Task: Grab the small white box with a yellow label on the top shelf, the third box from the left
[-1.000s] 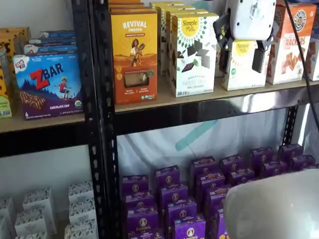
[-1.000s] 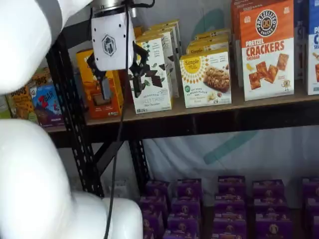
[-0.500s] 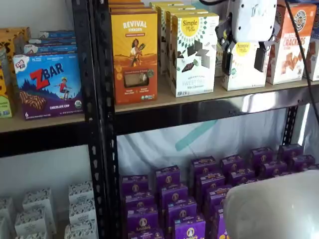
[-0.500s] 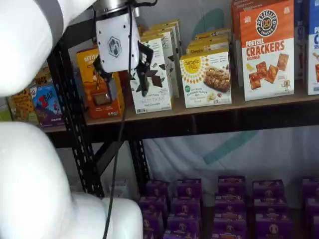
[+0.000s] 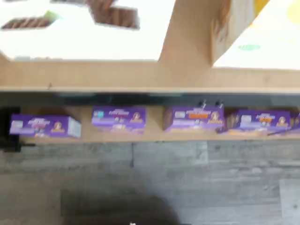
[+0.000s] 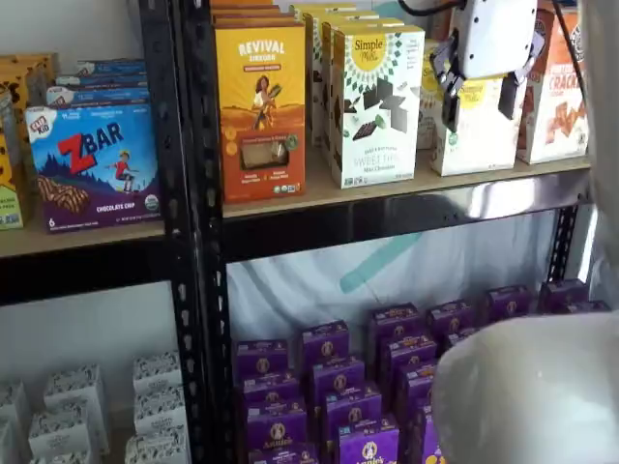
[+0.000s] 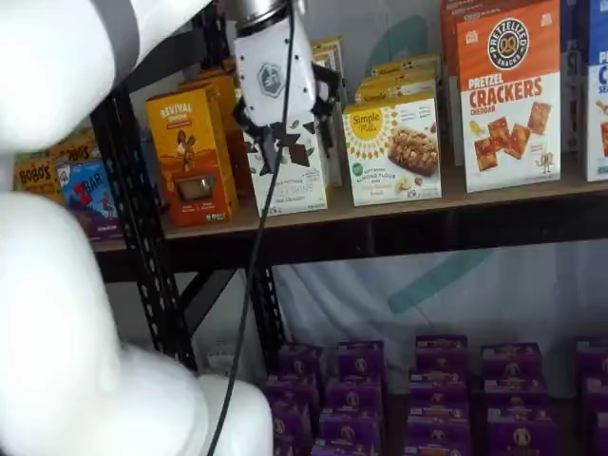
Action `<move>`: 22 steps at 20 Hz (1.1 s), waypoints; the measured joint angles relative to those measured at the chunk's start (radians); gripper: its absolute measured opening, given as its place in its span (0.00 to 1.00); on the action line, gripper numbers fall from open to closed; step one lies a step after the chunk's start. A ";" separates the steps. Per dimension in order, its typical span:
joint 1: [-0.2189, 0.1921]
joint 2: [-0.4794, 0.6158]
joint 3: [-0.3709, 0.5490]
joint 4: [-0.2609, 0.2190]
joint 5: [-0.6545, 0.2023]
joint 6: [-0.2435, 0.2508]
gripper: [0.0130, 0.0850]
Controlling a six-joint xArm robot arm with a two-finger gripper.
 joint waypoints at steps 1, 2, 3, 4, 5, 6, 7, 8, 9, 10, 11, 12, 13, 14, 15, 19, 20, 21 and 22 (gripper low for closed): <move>-0.019 0.017 -0.009 0.004 -0.018 -0.018 1.00; -0.038 0.034 -0.018 0.008 -0.033 -0.035 1.00; -0.057 0.052 -0.029 0.012 -0.048 -0.053 1.00; -0.075 0.069 -0.039 0.019 -0.061 -0.069 1.00; -0.092 0.084 -0.049 0.026 -0.074 -0.085 1.00; -0.110 0.100 -0.061 0.033 -0.085 -0.101 1.00; -0.125 0.115 -0.072 0.041 -0.094 -0.115 1.00; -0.140 0.131 -0.085 0.049 -0.101 -0.129 1.00; -0.153 0.143 -0.096 0.055 -0.107 -0.141 1.00; -0.164 0.156 -0.107 0.062 -0.109 -0.152 1.00; -0.175 0.168 -0.119 0.070 -0.111 -0.163 1.00; -0.183 0.179 -0.130 0.074 -0.111 -0.171 1.00; -0.192 0.191 -0.143 0.079 -0.110 -0.180 1.00; -0.199 0.199 -0.152 0.083 -0.110 -0.187 1.00; -0.205 0.206 -0.160 0.087 -0.110 -0.192 1.00; -0.219 0.234 -0.188 0.092 -0.105 -0.206 1.00; -0.220 0.239 -0.191 0.092 -0.106 -0.208 1.00; -0.221 0.244 -0.194 0.091 -0.108 -0.209 1.00; -0.222 0.246 -0.195 0.090 -0.112 -0.210 1.00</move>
